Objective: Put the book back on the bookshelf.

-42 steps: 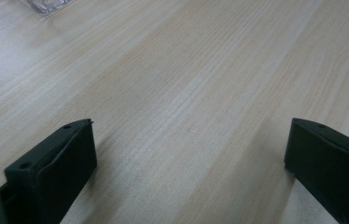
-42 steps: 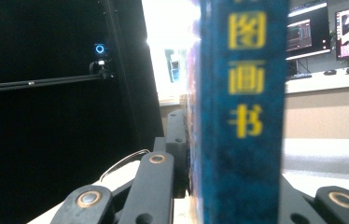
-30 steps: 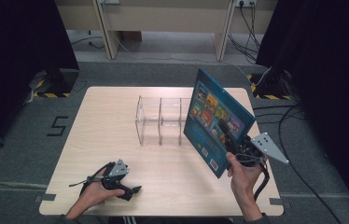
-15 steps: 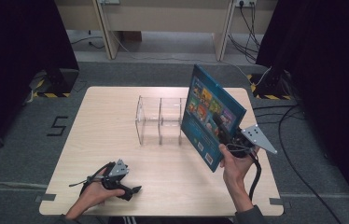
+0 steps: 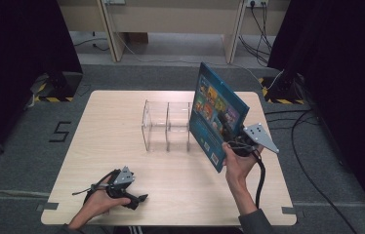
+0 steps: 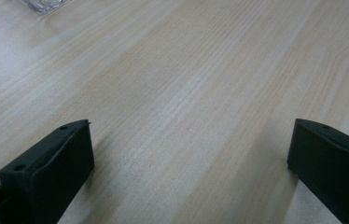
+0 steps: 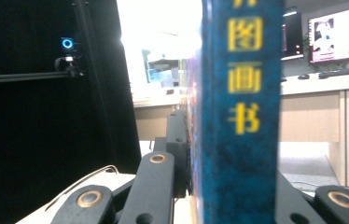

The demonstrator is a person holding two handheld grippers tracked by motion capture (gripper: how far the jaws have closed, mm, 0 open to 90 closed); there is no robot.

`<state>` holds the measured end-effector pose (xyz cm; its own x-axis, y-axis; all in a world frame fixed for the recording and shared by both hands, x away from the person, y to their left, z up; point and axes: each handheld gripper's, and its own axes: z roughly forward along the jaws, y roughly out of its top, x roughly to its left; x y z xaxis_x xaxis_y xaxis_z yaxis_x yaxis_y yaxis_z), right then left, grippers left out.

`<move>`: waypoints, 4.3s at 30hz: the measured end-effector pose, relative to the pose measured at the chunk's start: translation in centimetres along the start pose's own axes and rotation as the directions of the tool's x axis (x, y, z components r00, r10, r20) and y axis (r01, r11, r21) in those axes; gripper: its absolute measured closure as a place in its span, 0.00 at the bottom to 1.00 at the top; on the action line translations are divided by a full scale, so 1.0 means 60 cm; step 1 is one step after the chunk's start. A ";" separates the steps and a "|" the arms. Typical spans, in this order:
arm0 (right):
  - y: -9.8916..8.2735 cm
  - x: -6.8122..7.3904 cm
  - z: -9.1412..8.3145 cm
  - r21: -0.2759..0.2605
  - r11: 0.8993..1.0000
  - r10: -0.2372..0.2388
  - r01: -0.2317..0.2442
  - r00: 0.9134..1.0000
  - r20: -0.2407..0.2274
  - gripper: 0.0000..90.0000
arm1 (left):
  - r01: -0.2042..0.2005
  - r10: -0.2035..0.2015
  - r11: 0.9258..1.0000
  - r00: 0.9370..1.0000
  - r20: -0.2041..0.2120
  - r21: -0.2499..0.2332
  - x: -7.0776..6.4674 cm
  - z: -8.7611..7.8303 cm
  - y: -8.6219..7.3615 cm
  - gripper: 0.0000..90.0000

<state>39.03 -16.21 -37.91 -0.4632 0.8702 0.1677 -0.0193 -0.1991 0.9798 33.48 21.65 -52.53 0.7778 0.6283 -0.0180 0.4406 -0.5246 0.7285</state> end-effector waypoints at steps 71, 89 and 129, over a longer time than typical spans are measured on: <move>-0.064 -0.011 0.031 -0.011 0.999 0.052 -0.051 0.994 0.100 0.88 | -0.001 0.001 1.000 1.000 0.004 -0.002 -0.002 -0.001 -0.001 0.00; -0.057 -0.016 0.021 0.060 0.997 0.035 -0.040 0.996 0.084 0.72 | -0.001 0.001 1.000 1.000 0.003 -0.002 -0.002 -0.001 -0.001 0.00; -0.067 -0.022 -0.029 0.148 0.988 0.035 -0.037 0.999 0.015 0.47 | -0.008 0.008 1.000 1.000 0.010 -0.001 -0.001 -0.001 -0.001 0.00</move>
<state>38.17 -17.36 -42.26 -0.4499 0.8695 0.2037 0.1289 -0.1625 0.9782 33.36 21.67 -52.53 0.7854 0.6187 -0.0191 0.4343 -0.5287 0.7293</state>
